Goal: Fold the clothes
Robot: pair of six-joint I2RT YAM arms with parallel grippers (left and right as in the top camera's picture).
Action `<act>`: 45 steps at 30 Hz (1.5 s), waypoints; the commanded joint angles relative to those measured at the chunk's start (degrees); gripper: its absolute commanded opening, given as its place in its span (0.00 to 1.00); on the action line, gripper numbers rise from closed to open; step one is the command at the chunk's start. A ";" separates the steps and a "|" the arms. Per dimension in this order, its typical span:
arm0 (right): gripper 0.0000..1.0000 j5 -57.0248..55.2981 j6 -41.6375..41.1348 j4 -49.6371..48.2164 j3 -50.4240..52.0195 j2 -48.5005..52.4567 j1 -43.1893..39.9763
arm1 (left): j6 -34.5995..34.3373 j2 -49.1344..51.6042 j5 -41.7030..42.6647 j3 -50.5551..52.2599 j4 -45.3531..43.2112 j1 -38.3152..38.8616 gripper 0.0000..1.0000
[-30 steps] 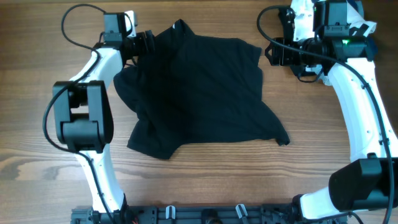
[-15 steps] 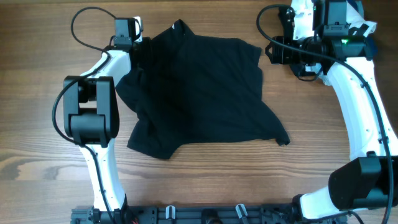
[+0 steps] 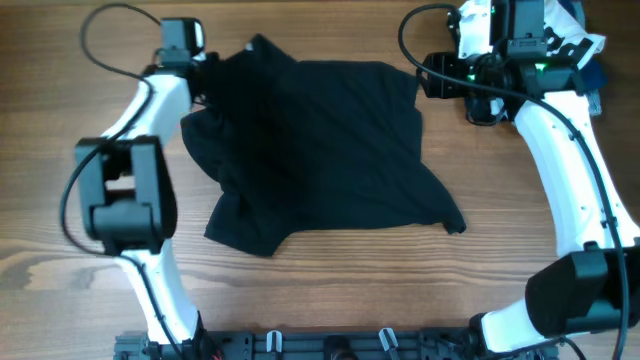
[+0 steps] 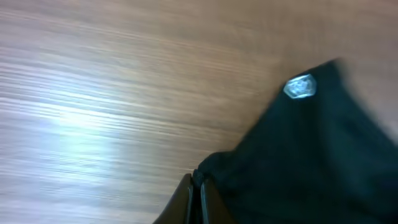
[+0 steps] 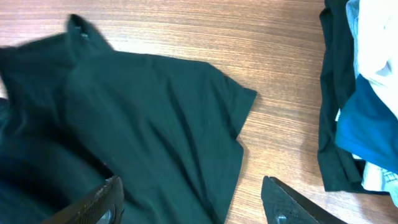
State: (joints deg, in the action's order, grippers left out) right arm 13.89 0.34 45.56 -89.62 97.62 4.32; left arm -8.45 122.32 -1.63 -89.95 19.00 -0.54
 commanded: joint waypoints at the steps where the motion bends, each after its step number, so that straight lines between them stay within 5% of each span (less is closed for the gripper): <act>1: 0.70 -0.33 -0.48 -0.72 -0.63 4.20 0.02 | -1.09 -4.24 -2.34 -0.09 3.67 -2.64 0.04; 8: 0.71 -0.33 -0.57 -4.66 -0.63 10.19 0.35 | -0.98 -4.24 -2.36 -0.07 10.67 -3.76 0.08; 9: 0.71 -0.33 -0.66 -5.73 -0.63 10.99 0.35 | -1.01 -4.24 -2.36 -0.07 11.19 -3.76 0.19; 10: 0.71 -0.35 -0.96 -6.54 -0.63 11.65 0.35 | -1.01 -4.24 -2.36 -0.07 11.52 -3.76 0.38; 11: 0.70 -0.35 -1.01 -7.89 -0.63 12.72 0.35 | -0.98 -4.24 -2.36 -0.09 11.56 -3.76 0.67; 12: 0.71 -0.37 -1.01 -9.16 -0.63 13.79 0.35 | -0.98 -4.24 -2.36 -0.07 11.50 -3.76 0.82; 14: 0.71 -0.37 -1.03 -10.86 -0.63 15.43 0.35 | -0.98 -4.24 -2.34 -0.09 10.86 -3.76 0.93; 30: 0.71 -0.09 -0.94 -11.06 -0.63 17.81 0.35 | 9.77 3.61 5.66 -18.38 6.45 -3.76 0.95; 45: 0.71 -0.09 -0.96 -9.22 -0.63 17.81 0.35 | 12.37 15.56 11.43 -20.22 5.07 -2.12 0.89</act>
State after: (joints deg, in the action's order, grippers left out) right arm 13.89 -0.12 36.12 -89.62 115.22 4.32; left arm 1.74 135.66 8.12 -109.47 25.30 -3.77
